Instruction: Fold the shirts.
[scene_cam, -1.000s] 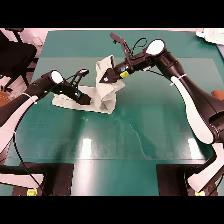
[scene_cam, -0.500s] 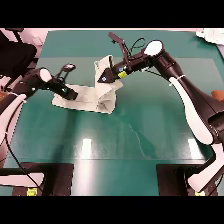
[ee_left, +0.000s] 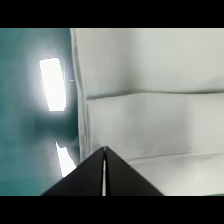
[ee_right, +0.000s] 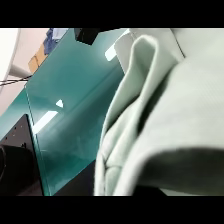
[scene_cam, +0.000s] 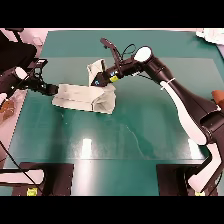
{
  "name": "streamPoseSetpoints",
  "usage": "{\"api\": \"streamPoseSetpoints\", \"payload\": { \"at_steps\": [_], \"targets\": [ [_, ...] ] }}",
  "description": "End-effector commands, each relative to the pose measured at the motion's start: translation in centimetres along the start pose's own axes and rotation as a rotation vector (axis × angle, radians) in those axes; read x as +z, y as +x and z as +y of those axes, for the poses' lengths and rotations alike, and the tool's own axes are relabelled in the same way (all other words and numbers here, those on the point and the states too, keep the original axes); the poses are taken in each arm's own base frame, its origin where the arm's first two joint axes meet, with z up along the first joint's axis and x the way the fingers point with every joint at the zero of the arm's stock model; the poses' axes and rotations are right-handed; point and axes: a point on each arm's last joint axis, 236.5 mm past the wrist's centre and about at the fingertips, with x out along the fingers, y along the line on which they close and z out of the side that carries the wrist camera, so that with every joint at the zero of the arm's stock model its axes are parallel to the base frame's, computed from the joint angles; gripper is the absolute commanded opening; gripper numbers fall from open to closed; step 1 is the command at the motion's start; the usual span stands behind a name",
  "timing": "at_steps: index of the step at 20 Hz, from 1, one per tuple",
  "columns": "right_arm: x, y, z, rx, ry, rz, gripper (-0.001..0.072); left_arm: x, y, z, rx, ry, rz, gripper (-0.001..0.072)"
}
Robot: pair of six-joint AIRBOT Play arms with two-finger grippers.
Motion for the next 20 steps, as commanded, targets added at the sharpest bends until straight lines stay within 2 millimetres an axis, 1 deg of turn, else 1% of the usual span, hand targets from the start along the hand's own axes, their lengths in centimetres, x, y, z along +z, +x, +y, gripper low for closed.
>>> {"api": "streamPoseSetpoints", "payload": {
  "at_steps": [1,3,4,5,7,8,10,12,14,16,20],
  "targets": [
    [0.9,0.9,0.2,-0.013,-0.003,-0.041,0.0021,-0.6,1.3,0.6,-0.008,-0.033,0.022,0.0022],
    [2.0,1.1,0.1,-0.03,0.001,-0.09,0.0021,-1.9,2.5,0.3,-0.028,-0.043,0.076,0.0022],
    [2.4,1.4,0.1,-0.037,0.004,-0.11,0.0021,-2.2,2.8,0.1,-0.042,-0.053,0.089,0.0022],
    [2.7,1.7,-0.3,-0.042,0.017,-0.123,0.0021,-2.3,3.0,0.0,-0.048,-0.059,0.092,0.0023],
    [2.0,3.2,-0.8,-0.024,0.059,-0.084,0.0021,-1.9,3.1,-0.5,-0.069,-0.078,0.077,0.0023],
    [1.6,4.3,-0.9,-0.011,0.066,-0.06,0.0021,-1.8,3.1,-0.7,-0.075,-0.084,0.073,0.0022],
    [1.6,6.0,-1.4,0.0,0.083,-0.05,0.0021,-1.9,3.1,-0.8,-0.082,-0.077,0.073,0.0022],
    [1.3,7.3,-2.4,-0.002,0.135,-0.056,0.0022,-1.9,3.0,-1.0,-0.088,-0.075,0.075,0.0022],
    [0.3,8.2,-3.3,-0.014,0.175,-0.044,0.0022,-1.8,3.0,-1.1,-0.093,-0.08,0.072,0.0022],
    [-0.7,9.1,-3.5,-0.019,0.191,-0.03,0.0022,-1.7,3.0,-1.2,-0.1,-0.085,0.069,0.0023],
    [-0.2,9.9,-3.0,-0.025,0.211,-0.062,0.0023,-1.7,3.0,-1.4,-0.105,-0.082,0.068,0.0023]
  ]
}}
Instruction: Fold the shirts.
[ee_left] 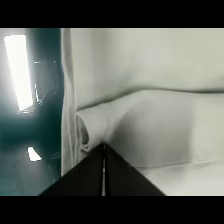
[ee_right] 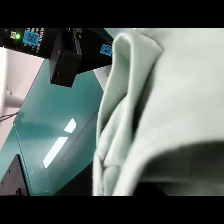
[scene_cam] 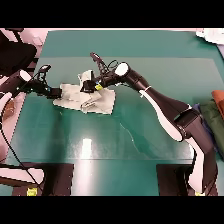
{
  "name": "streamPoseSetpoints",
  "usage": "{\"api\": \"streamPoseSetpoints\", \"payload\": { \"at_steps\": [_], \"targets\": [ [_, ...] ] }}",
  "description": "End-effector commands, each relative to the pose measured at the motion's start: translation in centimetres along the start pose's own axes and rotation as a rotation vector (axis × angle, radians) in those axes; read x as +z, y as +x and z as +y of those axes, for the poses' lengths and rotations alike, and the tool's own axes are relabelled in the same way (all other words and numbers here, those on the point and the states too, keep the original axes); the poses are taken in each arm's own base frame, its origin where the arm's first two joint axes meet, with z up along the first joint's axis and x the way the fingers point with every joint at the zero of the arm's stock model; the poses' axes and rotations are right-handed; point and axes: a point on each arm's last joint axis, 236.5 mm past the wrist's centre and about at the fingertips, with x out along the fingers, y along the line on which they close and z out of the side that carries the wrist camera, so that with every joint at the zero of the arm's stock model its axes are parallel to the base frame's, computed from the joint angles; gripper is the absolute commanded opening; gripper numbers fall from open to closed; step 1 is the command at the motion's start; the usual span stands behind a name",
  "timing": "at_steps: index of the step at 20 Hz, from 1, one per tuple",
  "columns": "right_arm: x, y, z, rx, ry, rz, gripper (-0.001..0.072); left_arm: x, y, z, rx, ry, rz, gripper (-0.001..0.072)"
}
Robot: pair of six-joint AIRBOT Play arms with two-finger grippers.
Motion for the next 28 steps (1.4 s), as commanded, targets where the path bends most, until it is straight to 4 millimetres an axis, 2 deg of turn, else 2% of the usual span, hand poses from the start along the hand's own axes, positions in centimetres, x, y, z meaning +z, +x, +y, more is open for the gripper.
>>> {"api": "streamPoseSetpoints", "payload": {
  "at_steps": [1,2,3,4,5,11,13,14,15,16,17,19,21,23,25,28],
  "targets": [
    [0.2,0.8,0.1,-0.004,0.033,-0.024,0.0023,0.0,0.0,-0.1,-0.006,0.0,-0.001,0.0023],
    [0.1,0.9,0.2,-0.003,0.036,-0.022,0.0025,0.0,0.0,-0.1,-0.006,0.0,-0.001,0.0023],
    [0.1,1.0,0.3,-0.003,0.035,-0.026,0.0073,0.0,0.0,-0.2,-0.008,-0.001,-0.002,0.0023],
    [0.3,1.0,0.5,0.005,0.041,-0.035,0.0208,0.0,0.0,-0.2,-0.009,-0.002,-0.002,0.0023],
    [0.8,1.0,1.0,0.026,0.058,-0.053,0.0276,0.1,0.0,-0.2,-0.011,-0.004,-0.003,0.0023],
    [5.5,0.0,5.8,0.241,0.16,-0.248,0.0276,-0.2,0.0,-0.5,-0.023,-0.008,0.01,0.0023],
    [6.0,-0.8,6.6,0.278,0.137,-0.259,0.0276,-0.4,0.0,-0.4,-0.021,-0.007,0.014,0.0023],
    [6.0,-1.6,6.3,0.273,0.12,-0.244,0.0286,-0.4,-0.1,-0.3,-0.015,-0.001,0.017,0.0023],
    [5.9,-2.7,5.8,0.263,0.095,-0.224,0.0393,-0.5,-0.3,0.0,-0.001,0.011,0.021,0.0023],
    [5.8,-4.1,4.8,0.232,0.089,-0.194,0.0449,-0.6,-0.5,0.5,0.022,0.029,0.026,0.0022],
    [5.4,-5.6,3.0,0.167,0.116,-0.151,0.0453,-0.6,-1.0,1.0,0.047,0.048,0.022,0.0023],
    [3.7,-9.7,-2.2,-0.042,0.201,-0.062,0.0611,0.3,-2.9,2.4,0.075,0.025,-0.028,0.0022],
    [1.2,-14.0,-5.9,-0.203,0.257,-0.004,0.0632,1.3,-6.1,4.7,0.11,-0.025,-0.11,0.0022],
    [-1.1,-16.9,-7.8,-0.264,0.315,-0.003,0.0645,1.4,-9.4,6.9,0.144,-0.04,-0.163,0.0022],
    [-3.8,-17.9,-10.0,-0.302,0.396,-0.027,0.0648,1.3,-12.6,8.4,0.167,-0.08,-0.217,0.0022],
    [-9.8,-17.2,-13.8,-0.346,0.522,-0.03,0.0648,1.4,-16.2,8.0,0.159,-0.108,-0.289,0.0022]
  ]
}}
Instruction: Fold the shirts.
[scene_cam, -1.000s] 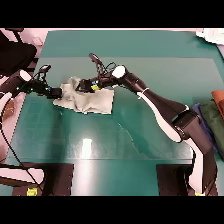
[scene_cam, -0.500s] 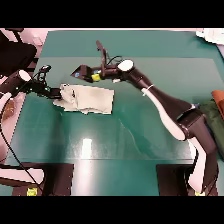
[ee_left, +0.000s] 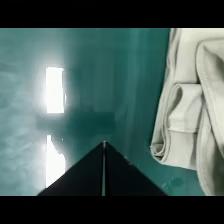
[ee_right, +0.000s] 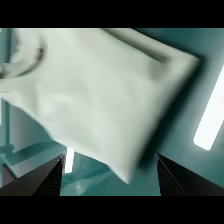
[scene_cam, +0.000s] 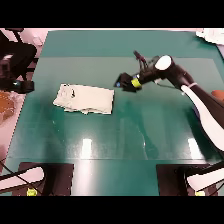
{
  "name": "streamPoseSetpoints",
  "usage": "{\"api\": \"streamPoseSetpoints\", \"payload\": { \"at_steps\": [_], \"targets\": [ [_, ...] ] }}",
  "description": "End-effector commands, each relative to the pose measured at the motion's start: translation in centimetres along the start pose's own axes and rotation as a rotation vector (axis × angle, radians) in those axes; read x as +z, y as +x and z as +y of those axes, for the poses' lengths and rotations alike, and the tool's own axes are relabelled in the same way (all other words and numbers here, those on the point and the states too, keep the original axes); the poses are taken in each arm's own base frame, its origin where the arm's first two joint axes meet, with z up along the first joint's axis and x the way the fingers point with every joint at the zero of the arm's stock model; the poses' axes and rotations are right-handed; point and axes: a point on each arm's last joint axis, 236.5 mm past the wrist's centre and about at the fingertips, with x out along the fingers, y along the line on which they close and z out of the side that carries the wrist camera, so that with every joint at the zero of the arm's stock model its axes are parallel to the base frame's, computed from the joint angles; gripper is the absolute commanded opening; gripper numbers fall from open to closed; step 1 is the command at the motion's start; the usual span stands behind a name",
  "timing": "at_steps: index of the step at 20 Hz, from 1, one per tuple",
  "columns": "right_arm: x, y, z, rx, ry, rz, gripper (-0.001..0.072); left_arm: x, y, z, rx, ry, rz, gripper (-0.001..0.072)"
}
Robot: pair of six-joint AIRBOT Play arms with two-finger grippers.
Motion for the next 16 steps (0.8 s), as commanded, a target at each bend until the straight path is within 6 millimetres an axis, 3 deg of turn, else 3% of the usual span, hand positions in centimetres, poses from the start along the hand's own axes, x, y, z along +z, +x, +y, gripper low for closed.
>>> {"api": "streamPoseSetpoints", "payload": {
  "at_steps": [1,6,8,11,16],
  "targets": [
    [-3.8,1.3,-5.5,-0.03,0.099,-0.01,0.0648,0.9,-4.0,0.2,-0.006,-0.019,-0.071,0.0023],
    [-4.1,5.5,-4.4,0.168,0.144,-0.015,0.0648,-0.6,-6.0,-4.2,-0.162,-0.005,-0.024,0.0024],
    [-4.6,7.1,-4.0,0.17,0.124,0.02,0.0648,-1.2,-6.2,-4.8,-0.186,-0.005,0.001,0.0024],
    [-4.8,9.6,-1.5,0.191,0.059,0.055,0.0648,-1.2,-6.3,-5.2,-0.204,-0.01,0.002,0.0024],
    [-2.5,13.2,1.7,0.224,0.033,0.046,0.0648,-1.2,-6.4,-5.9,-0.236,-0.019,0.005,0.0024]
  ]
}}
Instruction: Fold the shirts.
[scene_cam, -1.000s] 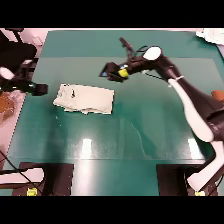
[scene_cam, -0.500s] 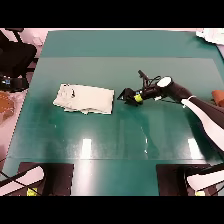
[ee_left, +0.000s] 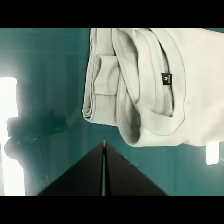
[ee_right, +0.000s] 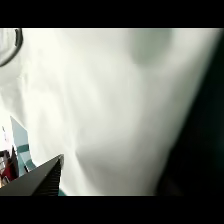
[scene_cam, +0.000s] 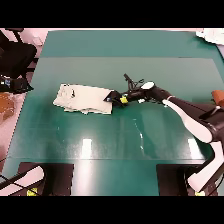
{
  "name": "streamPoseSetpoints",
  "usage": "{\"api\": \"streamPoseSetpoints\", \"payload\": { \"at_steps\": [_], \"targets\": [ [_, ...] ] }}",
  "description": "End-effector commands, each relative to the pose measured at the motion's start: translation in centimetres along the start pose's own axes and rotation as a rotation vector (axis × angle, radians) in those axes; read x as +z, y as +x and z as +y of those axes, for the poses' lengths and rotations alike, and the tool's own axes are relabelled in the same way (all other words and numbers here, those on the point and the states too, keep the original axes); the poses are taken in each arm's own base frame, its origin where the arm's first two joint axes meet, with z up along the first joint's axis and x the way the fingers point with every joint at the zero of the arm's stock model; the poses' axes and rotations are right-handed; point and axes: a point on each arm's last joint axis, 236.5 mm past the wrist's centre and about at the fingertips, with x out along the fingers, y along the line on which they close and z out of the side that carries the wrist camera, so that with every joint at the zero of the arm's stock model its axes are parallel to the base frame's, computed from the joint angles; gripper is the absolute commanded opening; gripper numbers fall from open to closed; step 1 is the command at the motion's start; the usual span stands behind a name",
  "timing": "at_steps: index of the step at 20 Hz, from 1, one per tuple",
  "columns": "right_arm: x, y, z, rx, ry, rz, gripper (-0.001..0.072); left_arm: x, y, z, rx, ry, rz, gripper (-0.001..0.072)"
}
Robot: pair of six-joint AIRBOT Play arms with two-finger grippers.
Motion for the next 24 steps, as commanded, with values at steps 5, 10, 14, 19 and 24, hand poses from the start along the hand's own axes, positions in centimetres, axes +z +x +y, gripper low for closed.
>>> {"api": "streamPoseSetpoints", "payload": {
  "at_steps": [5,10,14,19,24],
  "targets": [
    [2.5,3.4,6.6,0.124,-0.064,0.012,0.0023,-0.7,-0.2,-1.9,-0.077,-0.014,0.03,0.0024],
    [10.1,-5.3,15.1,0.224,-0.176,-0.192,0.0021,-1.4,-0.5,-4.5,-0.19,-0.035,0.063,0.0024],
    [16.7,-18.7,16.3,0.198,-0.173,-0.398,0.0021,-2.3,-1.3,-7.2,-0.305,-0.056,0.106,0.0024],
    [20.5,-39.4,12.6,0.091,-0.084,-0.711,0.0021,-1.0,-2.2,-9.9,-0.426,-0.109,0.068,0.0024],
    [15.6,-56.5,6.1,-0.097,0.086,-0.92,0.002,-0.8,-2.8,-11.1,-0.482,-0.138,0.069,0.0023]
  ]
}}
